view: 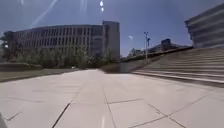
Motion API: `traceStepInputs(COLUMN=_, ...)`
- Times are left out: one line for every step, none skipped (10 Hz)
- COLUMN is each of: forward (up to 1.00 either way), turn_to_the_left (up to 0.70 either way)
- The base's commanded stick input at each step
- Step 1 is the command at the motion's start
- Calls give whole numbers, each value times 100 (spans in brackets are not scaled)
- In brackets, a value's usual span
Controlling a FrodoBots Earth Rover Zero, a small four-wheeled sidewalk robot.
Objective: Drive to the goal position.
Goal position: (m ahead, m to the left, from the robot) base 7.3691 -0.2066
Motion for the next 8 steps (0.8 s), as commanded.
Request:
traceStepInputs(forward=70, turn_to_the_left=0)
traceStepInputs(forward=70, turn_to_the_left=0)
traceStepInputs(forward=70, turn_to_the_left=0)
traceStepInputs(forward=70, turn_to_the_left=0)
traceStepInputs(forward=70, turn_to_the_left=0)
traceStepInputs(forward=70, turn_to_the_left=0)
traceStepInputs(forward=70, turn_to_the_left=0)
traceStepInputs(forward=70, turn_to_the_left=0)
